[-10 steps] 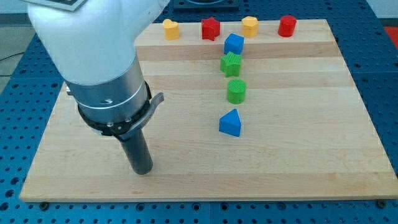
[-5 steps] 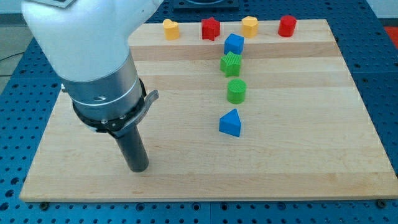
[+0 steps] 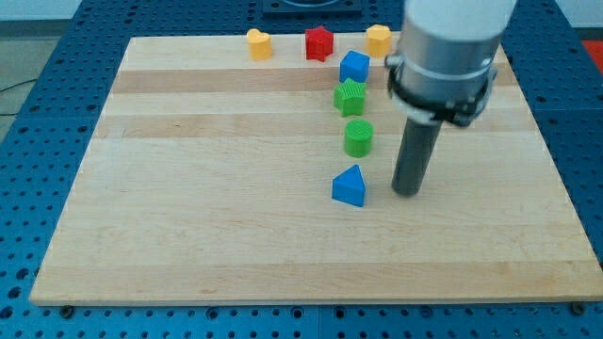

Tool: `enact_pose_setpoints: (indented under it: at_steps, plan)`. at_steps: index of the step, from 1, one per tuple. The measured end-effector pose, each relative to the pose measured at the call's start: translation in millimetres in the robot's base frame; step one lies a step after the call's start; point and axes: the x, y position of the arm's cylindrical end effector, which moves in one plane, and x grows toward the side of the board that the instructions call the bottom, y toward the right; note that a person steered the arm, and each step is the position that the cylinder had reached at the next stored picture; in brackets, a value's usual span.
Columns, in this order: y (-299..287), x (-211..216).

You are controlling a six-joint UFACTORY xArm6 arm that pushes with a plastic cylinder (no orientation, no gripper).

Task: Push the blue cube to the left of the green star

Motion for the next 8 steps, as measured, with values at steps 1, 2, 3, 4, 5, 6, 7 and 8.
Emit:
enact_pose_setpoints:
  at_steps: [1,2,3,4,5,6,7,8]
  plan:
    - [0,-61]
    - [8,-95]
    - [21,-145]
    - [35,-195]
    - [15,-193]
    - [-59,-166]
    - [-11,-179]
    - [-10,-207]
